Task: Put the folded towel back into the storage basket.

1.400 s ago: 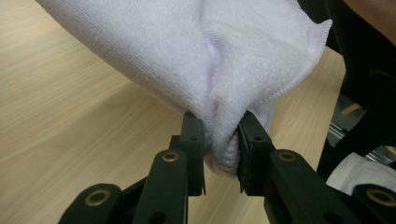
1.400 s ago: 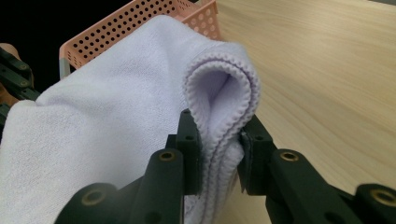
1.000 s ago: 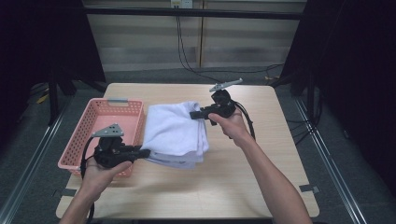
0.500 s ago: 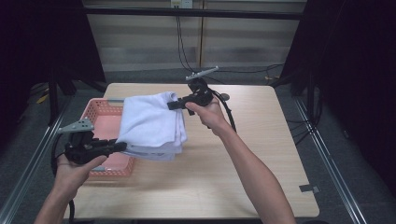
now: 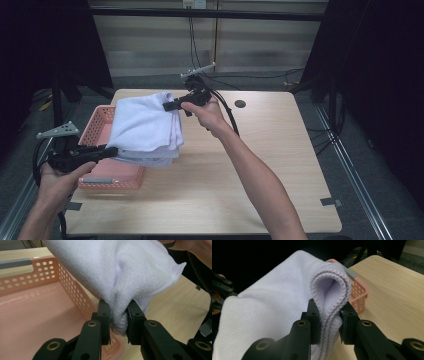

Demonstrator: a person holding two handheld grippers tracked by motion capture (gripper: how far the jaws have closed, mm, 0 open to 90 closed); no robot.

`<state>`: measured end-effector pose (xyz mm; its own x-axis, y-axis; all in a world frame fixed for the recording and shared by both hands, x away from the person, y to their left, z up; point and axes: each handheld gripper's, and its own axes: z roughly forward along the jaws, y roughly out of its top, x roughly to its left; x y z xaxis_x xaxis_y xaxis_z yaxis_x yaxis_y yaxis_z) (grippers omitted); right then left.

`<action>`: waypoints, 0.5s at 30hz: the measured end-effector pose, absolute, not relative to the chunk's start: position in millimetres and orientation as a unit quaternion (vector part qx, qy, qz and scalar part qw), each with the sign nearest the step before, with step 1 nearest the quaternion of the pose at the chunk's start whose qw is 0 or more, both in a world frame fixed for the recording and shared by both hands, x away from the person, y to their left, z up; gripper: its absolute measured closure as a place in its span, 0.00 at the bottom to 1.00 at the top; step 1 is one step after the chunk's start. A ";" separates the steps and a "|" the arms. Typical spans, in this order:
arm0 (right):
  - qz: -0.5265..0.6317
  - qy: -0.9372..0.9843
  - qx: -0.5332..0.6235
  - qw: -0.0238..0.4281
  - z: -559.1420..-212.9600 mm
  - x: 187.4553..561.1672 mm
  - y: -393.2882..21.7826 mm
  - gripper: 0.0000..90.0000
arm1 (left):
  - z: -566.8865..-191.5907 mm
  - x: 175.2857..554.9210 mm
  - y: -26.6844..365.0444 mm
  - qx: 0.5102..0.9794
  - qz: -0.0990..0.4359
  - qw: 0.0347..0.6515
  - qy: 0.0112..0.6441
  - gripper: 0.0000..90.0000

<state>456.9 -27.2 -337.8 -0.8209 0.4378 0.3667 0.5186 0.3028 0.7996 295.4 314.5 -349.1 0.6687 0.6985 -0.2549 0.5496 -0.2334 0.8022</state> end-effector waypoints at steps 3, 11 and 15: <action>-0.507 -0.808 -0.297 0.043 -337.8 458.9 -19.4 0.82 | -351.2 295.3 325.5 0.772 0.076 0.478 0.411 0.85; -0.494 -0.815 -0.298 0.045 -335.0 464.9 9.3 0.82 | -353.0 294.0 345.5 0.762 0.083 0.478 0.428 0.85; -0.481 -0.824 -0.296 0.044 -336.1 467.5 26.7 0.82 | -351.5 293.3 360.8 0.758 0.087 0.476 0.438 0.85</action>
<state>467.5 26.7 -336.1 -0.8207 0.4453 0.3581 0.5308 0.3620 0.7663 293.3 360.8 -351.5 0.6014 0.7463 -0.2854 0.5816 -0.1640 0.7968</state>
